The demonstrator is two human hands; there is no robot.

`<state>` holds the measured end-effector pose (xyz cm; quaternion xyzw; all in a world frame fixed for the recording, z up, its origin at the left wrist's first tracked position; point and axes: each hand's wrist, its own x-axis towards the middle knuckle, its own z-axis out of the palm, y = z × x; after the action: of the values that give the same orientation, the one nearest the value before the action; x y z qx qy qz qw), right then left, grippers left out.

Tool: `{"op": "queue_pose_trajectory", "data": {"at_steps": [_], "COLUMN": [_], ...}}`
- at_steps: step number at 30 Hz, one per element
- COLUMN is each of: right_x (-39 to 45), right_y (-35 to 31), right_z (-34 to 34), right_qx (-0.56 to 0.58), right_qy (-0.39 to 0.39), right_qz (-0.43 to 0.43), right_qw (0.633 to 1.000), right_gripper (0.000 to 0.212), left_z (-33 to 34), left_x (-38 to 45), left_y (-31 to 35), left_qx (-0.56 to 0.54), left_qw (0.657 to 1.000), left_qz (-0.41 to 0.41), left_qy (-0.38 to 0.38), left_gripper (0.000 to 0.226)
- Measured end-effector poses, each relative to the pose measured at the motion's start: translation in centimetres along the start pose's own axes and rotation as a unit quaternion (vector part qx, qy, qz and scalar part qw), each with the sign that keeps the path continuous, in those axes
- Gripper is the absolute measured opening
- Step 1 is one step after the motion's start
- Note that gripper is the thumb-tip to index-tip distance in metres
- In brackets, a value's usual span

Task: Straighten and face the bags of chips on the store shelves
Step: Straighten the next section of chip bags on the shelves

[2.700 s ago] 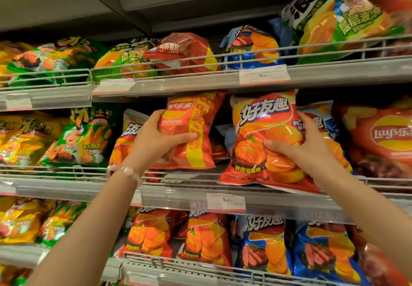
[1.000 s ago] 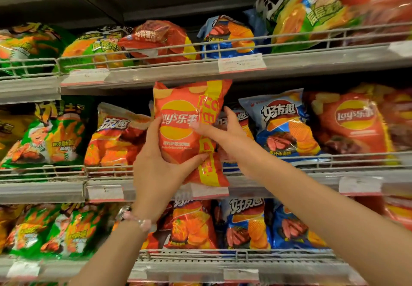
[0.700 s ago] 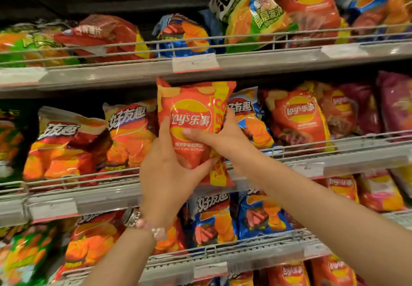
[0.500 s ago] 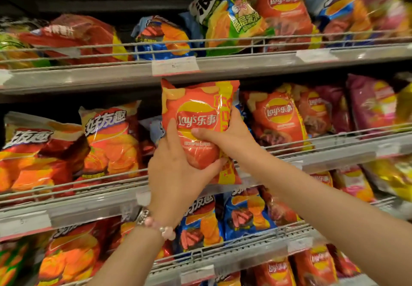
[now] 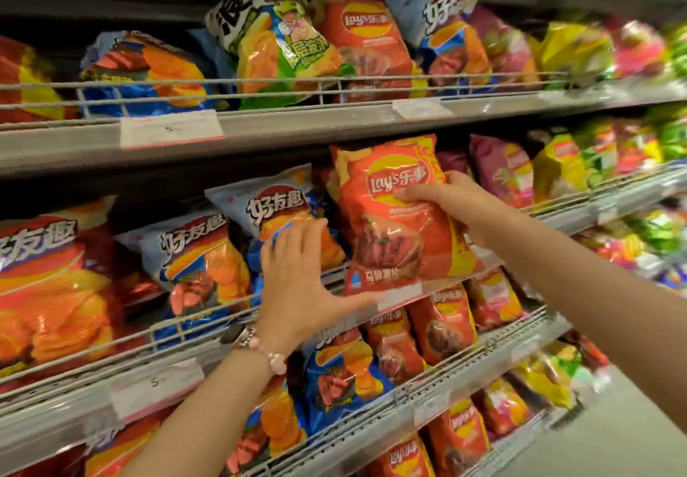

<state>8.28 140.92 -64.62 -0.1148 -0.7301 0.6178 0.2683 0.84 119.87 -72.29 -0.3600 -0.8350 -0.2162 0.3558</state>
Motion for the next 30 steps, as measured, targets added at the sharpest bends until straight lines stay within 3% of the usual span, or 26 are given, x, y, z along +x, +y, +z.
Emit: {"op": "queue_pose_trajectory", "data": {"at_steps": [3, 8, 17, 25, 30], "right_x": [1.4, 3.0, 7.7, 13.1, 15.5], "right_y": [0.5, 1.4, 2.3, 3.9, 5.4], "right_z": [-3.5, -7.2, -8.5, -9.5, -9.5], "right_qx": [-0.024, -0.018, 0.018, 0.044, 0.043], "right_qy": [0.043, 0.077, 0.054, 0.049, 0.004], "right_qz": [0.02, -0.013, -0.07, -0.094, -0.065], "right_qw": [0.999, 0.997, 0.996, 0.993, 0.997], "right_gripper": [0.061, 0.063, 0.022, 0.046, 0.047], "left_z": [2.1, 4.0, 5.0, 5.0, 5.0], "left_x": [1.5, 1.9, 2.3, 2.1, 2.2], "left_y": [-0.8, -1.5, -1.9, -1.7, -1.5], "left_qx": [0.136, 0.254, 0.285, 0.282, 0.287], "left_qw": [0.988, 0.963, 0.955, 0.956, 0.953], "left_qz": [0.018, 0.022, 0.006, 0.0, -0.014], "left_qy": [-0.075, -0.092, -0.086, -0.084, -0.093], "left_gripper": [0.135, 0.13, 0.127, 0.123, 0.123]}}
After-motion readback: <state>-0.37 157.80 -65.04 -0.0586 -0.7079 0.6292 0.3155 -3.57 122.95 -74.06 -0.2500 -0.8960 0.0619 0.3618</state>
